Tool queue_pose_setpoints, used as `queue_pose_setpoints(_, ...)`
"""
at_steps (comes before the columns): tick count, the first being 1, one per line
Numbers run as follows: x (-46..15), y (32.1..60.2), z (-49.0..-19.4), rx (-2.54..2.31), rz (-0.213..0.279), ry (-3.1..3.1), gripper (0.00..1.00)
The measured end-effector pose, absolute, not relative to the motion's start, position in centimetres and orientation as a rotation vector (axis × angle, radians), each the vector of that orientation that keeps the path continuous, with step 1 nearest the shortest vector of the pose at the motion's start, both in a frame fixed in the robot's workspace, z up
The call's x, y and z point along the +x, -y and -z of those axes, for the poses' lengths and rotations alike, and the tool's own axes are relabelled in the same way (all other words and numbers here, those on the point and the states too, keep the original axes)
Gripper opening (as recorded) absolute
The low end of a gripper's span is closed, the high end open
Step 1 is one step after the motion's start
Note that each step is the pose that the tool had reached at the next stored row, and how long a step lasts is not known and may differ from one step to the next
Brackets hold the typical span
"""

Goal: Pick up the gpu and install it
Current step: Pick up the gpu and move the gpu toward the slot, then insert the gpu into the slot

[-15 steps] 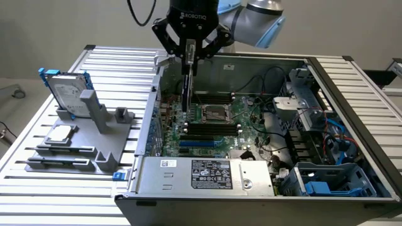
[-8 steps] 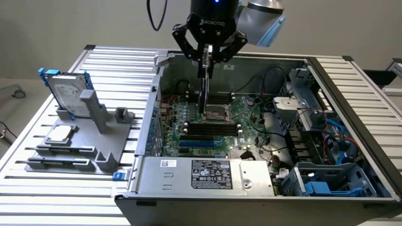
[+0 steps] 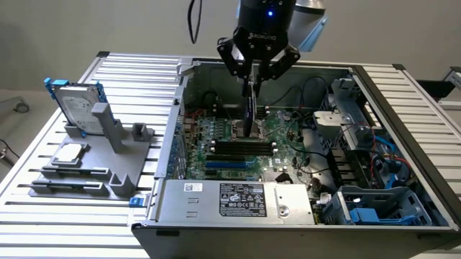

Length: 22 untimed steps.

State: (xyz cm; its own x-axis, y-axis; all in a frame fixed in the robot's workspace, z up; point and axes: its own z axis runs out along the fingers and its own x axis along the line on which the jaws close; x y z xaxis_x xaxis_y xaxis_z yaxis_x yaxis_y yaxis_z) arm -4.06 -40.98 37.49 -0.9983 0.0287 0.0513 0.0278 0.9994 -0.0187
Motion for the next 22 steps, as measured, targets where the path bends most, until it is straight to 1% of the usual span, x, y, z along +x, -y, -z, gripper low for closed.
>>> queue_pose_setpoints(3, -3.50, 41.40, -36.95, -0.043, -0.028, 3.090, 0.27)
queue_pose_setpoints(22, -3.54, 41.45, -36.83, -0.042, -0.026, 3.090, 0.27)
